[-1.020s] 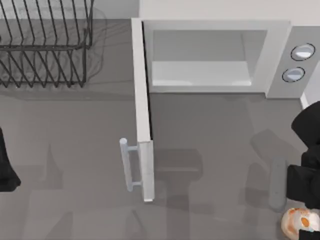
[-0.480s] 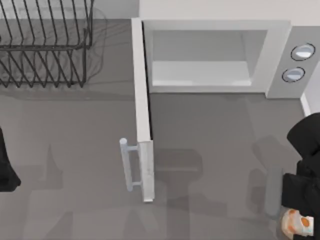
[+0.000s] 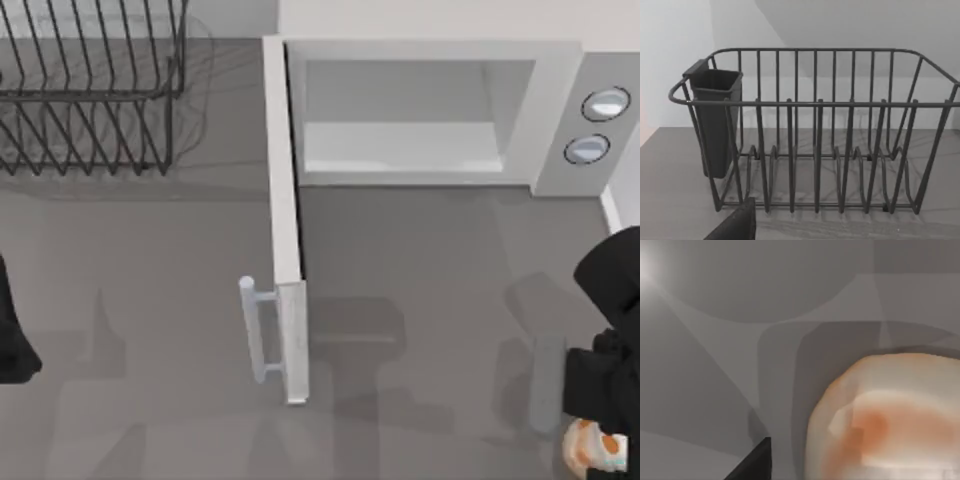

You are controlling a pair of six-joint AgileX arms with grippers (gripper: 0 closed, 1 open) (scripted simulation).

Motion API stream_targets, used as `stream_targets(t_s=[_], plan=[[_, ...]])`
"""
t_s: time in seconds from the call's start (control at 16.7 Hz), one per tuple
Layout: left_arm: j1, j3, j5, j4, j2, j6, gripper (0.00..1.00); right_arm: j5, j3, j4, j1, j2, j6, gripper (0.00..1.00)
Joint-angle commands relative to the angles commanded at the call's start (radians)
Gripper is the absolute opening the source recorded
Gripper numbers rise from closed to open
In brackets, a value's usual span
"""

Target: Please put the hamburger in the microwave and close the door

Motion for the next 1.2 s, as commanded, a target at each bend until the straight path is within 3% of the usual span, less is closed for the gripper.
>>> stream_targets(t_s=[0.36,0.84,0.9,1.2], plan=[[0.000,0.000,0.000,0.000,0.000,0.000,1.00,0.000,0.000,0.000,0.000,0.000,0.000,0.02],[0.000,0.000,0.000,0.000,0.000,0.000,1.00,0.000,0.000,0.000,0.000,0.000,0.000,0.00],[0.000,0.000,0.000,0.000,0.000,0.000,1.00,-0.014,0.044,-0.104,-0.002,-0.072,0.015,0.00],[0.000,0.000,0.000,0.000,0.000,0.000,1.00,-0.014,0.129,-0.223,-0.003,-0.112,0.011,0.00]])
